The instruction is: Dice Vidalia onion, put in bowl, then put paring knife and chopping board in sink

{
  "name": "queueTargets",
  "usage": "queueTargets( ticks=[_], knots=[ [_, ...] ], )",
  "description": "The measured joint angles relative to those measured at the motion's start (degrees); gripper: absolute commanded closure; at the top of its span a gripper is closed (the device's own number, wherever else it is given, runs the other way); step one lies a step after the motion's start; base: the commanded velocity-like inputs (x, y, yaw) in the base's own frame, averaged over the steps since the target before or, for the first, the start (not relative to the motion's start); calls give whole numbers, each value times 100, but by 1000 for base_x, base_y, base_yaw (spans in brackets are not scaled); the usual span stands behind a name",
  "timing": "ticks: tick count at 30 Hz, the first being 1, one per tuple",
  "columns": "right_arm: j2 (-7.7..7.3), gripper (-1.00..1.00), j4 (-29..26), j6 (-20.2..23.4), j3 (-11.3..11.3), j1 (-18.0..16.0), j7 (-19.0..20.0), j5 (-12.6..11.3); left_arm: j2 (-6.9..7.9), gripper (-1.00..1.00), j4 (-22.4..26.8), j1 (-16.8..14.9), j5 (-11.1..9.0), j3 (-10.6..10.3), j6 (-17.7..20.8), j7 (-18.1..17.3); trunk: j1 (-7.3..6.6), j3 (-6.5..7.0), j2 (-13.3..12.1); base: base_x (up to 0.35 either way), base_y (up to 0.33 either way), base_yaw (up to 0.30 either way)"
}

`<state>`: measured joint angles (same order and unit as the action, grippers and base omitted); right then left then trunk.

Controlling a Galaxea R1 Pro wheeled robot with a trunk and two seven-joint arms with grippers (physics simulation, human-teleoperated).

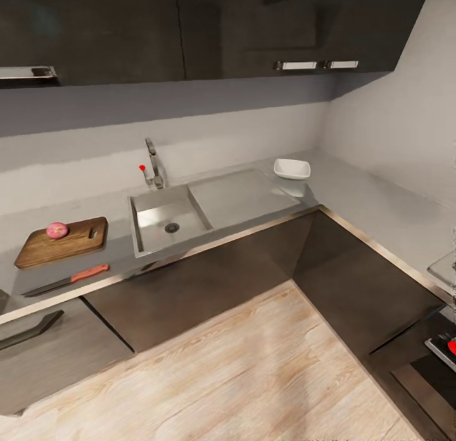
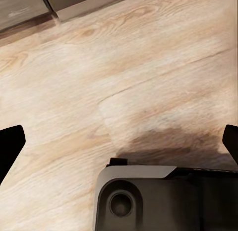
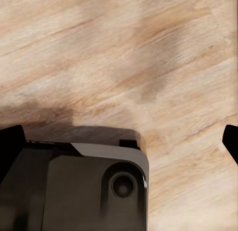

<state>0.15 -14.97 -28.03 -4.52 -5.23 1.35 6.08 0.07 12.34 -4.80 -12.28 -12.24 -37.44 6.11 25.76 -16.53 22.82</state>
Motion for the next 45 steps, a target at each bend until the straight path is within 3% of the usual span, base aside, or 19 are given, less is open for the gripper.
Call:
queueTargets(
  ticks=[4,7,11,15,21,24,30,33,37,41,45],
  knots=[
    [-5,-100,-279,35,-1,-1,-53,3,-12,-100,-2,1,-1,-1,0,0,0,2,0,0,0,-38],
    [-6,-100,-908,237,-22,-1,-264,6,-25,-100,-44,1,1,-1,0,2,0,3,0,0,0,-10],
    [0,-100,-2505,1532,-41,-3,-692,11,-55,-100,-79,0,4,2,1,3,0,4,0,0,0,-2],
    [1,-100,-3986,2824,-44,-3,-810,12,-57,-100,-85,1,3,7,1,3,0,4,0,0,0,0],
    [-3,-100,-4885,3576,-48,-68,-874,23,-60,-100,-84,1,5,8,1,3,0,4,-1,0,0,0],
    [-6,-100,-5202,3968,-49,-302,-1008,31,-61,-100,-87,1,4,8,1,3,0,4,-1,0,0,0],
    [0,-100,-5813,5282,-40,-1399,-1261,32,-61,-100,-89,0,3,8,1,3,0,4,-1,0,0,0],
    [1,-100,-5939,6108,-33,-2374,-1301,38,-61,-100,-90,0,3,8,1,3,0,5,-1,0,0,0],
    [2,-100,-5943,6486,-30,-3145,-1344,87,-61,-100,-90,0,3,8,1,3,0,5,-1,0,0,0],
    [2,-100,-5776,7041,-19,-4240,-1477,175,-61,-100,-90,0,3,8,1,3,0,5,-1,0,0,0],
    [0,-100,-4960,7332,-12,-5463,-1541,215,-66,-100,-90,0,4,8,1,3,0,5,-1,0,0,0]
  ],
)
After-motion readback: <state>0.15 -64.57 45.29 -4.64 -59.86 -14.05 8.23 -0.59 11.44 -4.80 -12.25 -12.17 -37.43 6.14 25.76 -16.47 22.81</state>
